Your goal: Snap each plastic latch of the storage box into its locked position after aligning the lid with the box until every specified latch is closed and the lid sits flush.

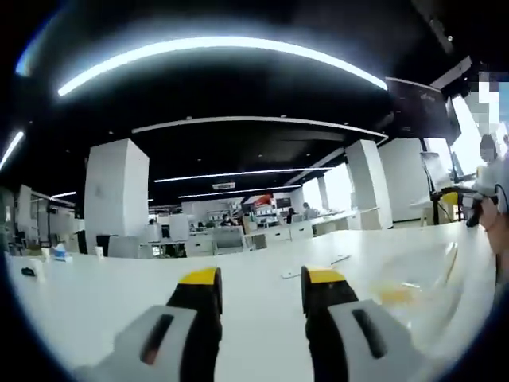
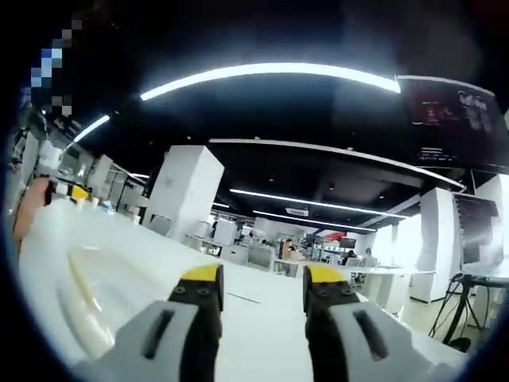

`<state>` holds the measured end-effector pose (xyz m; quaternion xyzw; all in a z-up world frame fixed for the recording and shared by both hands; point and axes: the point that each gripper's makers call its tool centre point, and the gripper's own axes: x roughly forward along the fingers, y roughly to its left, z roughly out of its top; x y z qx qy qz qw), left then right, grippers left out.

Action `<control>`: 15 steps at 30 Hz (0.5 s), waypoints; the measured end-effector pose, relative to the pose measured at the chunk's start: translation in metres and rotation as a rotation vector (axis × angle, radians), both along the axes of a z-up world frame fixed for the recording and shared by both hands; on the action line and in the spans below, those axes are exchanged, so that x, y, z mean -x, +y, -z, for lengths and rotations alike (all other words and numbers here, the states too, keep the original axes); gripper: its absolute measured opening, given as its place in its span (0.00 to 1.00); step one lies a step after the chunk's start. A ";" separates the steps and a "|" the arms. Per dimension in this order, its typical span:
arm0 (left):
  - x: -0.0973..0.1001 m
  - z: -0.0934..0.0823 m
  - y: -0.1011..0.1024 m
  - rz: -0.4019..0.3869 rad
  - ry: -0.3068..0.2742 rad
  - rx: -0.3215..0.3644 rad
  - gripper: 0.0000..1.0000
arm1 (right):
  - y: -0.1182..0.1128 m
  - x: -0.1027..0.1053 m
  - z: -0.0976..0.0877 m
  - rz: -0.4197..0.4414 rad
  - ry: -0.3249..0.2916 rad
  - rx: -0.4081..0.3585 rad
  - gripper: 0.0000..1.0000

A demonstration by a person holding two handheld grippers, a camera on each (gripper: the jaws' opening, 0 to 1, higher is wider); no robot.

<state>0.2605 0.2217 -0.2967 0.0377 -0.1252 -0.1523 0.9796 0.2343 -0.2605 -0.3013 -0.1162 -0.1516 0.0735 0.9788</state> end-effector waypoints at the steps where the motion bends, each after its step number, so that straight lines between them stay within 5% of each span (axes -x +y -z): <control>1: 0.000 0.000 -0.001 0.012 0.003 0.003 0.40 | -0.001 -0.001 0.000 0.001 0.001 -0.002 0.39; 10: 0.006 -0.003 -0.008 0.038 -0.021 0.033 0.41 | 0.012 -0.001 0.010 0.000 0.029 0.056 0.39; 15: 0.001 0.000 0.002 -0.055 -0.021 -0.015 0.41 | 0.006 -0.001 0.007 0.045 0.008 0.092 0.39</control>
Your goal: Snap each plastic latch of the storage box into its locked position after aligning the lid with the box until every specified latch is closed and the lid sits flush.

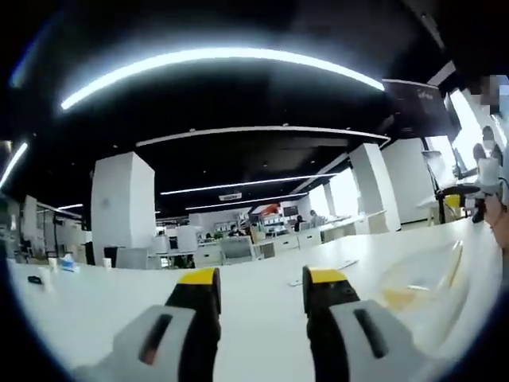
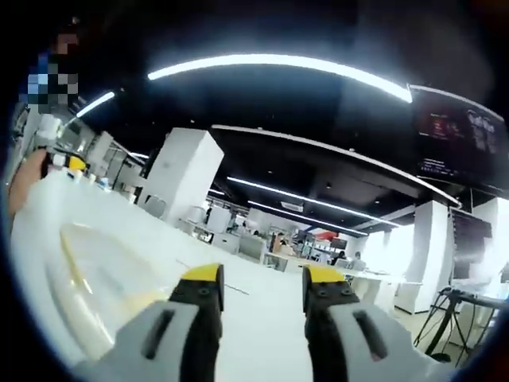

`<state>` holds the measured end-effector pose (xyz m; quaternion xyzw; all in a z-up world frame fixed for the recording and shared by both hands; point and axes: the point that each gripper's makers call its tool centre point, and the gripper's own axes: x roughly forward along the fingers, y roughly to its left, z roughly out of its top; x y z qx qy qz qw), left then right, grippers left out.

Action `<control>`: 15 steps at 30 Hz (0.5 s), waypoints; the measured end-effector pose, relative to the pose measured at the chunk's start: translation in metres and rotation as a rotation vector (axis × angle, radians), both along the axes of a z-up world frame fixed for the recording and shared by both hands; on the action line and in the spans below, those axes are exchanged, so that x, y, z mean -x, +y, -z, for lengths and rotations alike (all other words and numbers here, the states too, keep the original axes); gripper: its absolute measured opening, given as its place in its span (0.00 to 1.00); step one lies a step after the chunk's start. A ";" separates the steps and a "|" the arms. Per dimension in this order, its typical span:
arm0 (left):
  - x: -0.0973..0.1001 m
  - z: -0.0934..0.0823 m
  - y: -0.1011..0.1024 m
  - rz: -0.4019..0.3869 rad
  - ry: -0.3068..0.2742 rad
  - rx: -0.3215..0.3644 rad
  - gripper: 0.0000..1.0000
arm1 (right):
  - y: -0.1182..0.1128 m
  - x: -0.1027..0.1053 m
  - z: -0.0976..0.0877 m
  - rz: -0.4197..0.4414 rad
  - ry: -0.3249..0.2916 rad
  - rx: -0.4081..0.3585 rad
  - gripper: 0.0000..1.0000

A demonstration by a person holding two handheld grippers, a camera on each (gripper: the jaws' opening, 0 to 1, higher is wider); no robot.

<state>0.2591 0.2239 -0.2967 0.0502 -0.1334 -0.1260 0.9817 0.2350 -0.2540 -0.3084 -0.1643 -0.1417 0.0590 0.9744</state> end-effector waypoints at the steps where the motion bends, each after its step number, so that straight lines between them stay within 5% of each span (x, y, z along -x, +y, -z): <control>1: -0.002 0.002 0.006 -0.021 0.007 0.008 0.41 | -0.004 -0.002 0.001 0.016 -0.004 -0.001 0.39; 8: -0.002 -0.003 0.030 -0.098 -0.025 0.045 0.41 | -0.008 -0.008 0.008 0.023 0.036 -0.037 0.37; 15: -0.010 0.003 0.037 -0.095 0.011 0.069 0.41 | -0.004 -0.020 0.016 0.035 0.053 0.019 0.37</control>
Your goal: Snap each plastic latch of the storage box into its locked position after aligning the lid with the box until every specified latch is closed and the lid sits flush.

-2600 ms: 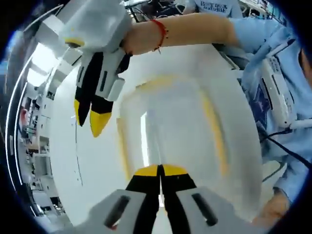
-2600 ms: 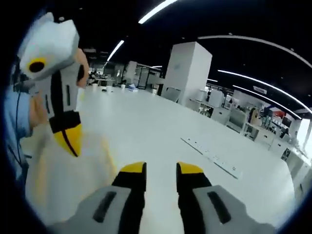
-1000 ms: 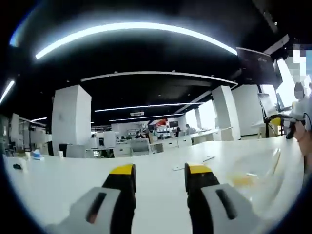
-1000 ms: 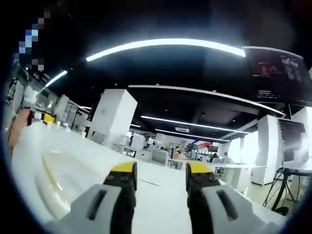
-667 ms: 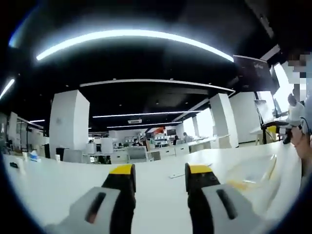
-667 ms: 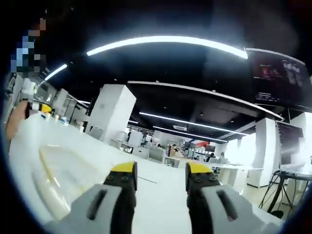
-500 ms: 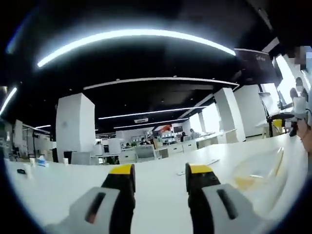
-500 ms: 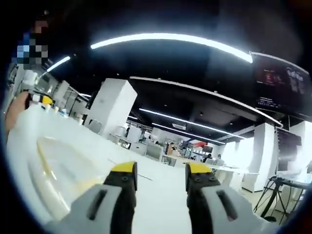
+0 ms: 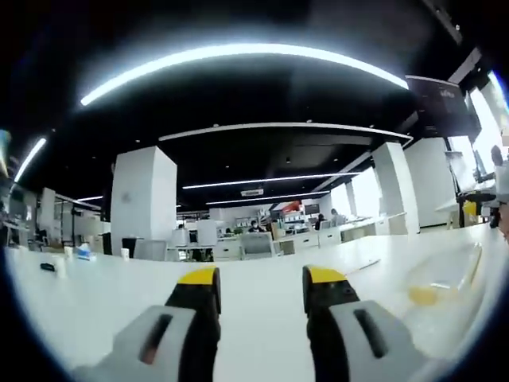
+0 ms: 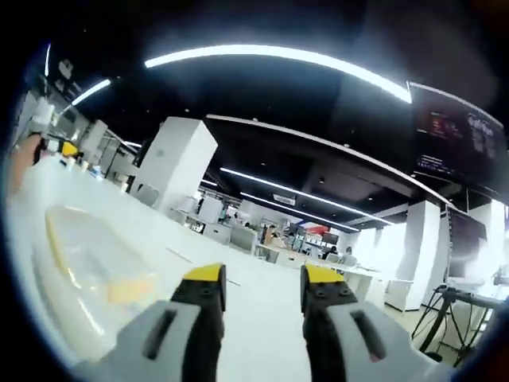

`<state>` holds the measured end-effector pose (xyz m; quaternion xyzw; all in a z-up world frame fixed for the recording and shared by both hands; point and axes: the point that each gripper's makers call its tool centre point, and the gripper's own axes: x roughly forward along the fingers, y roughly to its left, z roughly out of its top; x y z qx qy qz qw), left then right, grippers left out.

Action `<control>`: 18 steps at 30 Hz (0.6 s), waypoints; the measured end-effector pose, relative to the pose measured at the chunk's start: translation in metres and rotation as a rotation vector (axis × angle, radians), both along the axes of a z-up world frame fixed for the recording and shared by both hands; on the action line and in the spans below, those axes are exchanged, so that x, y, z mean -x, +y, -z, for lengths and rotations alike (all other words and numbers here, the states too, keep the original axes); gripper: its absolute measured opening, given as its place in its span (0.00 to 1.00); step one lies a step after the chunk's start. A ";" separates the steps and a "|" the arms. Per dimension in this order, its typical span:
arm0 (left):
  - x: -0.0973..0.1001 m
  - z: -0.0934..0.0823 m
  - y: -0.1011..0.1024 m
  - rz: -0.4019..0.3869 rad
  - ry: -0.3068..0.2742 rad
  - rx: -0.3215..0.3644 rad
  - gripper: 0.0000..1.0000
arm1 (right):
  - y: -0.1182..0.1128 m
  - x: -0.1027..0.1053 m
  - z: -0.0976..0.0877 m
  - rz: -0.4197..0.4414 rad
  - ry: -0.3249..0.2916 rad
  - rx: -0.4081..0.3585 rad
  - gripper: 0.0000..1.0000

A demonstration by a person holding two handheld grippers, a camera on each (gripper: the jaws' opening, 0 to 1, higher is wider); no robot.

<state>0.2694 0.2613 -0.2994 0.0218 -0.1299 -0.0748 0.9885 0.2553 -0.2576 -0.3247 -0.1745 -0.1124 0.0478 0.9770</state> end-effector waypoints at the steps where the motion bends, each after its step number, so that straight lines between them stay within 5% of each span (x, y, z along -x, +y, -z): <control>1: 0.000 0.000 0.000 0.000 -0.001 0.001 0.41 | 0.001 -0.002 0.002 -0.004 0.012 0.003 0.37; 13: -0.008 0.007 0.004 -0.033 0.035 -0.013 0.41 | 0.004 -0.005 0.006 0.013 0.012 0.105 0.37; 18: -0.007 -0.002 0.003 -0.022 0.000 0.008 0.41 | -0.004 -0.014 0.011 0.030 0.054 0.100 0.37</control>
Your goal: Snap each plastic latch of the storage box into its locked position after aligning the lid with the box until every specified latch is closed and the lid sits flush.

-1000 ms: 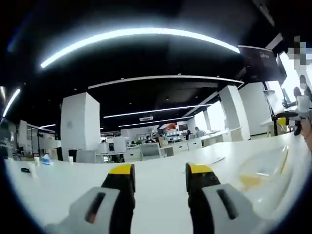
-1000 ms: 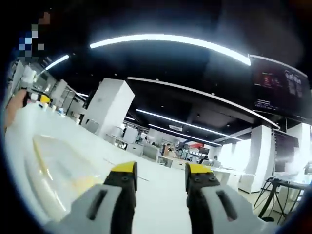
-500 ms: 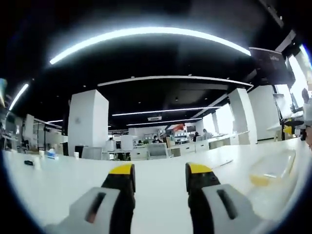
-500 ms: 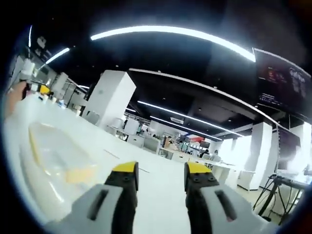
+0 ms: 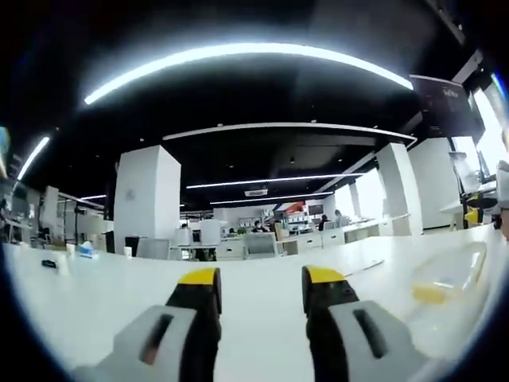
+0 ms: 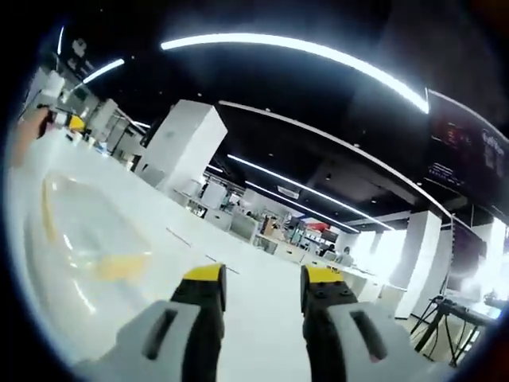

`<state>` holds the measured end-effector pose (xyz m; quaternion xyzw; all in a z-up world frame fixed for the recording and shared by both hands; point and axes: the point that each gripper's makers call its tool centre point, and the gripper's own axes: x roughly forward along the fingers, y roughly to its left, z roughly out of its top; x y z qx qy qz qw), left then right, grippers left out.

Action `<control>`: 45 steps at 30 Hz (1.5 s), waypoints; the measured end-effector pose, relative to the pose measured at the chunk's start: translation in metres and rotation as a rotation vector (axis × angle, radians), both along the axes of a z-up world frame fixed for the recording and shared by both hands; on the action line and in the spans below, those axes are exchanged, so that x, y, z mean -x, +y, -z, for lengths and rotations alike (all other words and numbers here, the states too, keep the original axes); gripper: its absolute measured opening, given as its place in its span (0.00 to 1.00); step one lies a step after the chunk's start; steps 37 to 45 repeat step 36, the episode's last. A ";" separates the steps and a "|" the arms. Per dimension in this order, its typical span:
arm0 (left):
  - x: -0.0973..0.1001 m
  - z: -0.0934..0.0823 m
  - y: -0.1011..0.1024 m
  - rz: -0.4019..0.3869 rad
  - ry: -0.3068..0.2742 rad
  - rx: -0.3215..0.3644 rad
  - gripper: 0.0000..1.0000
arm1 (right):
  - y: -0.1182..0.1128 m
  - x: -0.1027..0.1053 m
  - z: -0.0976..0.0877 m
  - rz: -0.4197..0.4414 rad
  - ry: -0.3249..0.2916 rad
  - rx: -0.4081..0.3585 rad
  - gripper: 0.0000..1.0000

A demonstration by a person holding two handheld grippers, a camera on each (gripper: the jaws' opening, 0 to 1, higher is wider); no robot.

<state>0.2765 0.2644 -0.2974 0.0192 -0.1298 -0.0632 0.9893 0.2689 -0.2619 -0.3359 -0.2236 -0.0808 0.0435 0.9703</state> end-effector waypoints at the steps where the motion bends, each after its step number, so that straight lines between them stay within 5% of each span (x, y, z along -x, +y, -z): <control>1: -0.001 0.000 0.000 -0.003 0.002 -0.001 0.41 | 0.000 -0.001 0.001 -0.002 0.008 0.000 0.37; 22: -0.002 -0.010 -0.020 0.065 -0.013 -0.020 0.39 | 0.009 0.005 -0.018 -0.024 -0.036 0.029 0.37; 45: -0.005 -0.005 -0.025 0.076 -0.002 -0.023 0.39 | 0.002 0.004 -0.014 -0.006 -0.023 0.028 0.36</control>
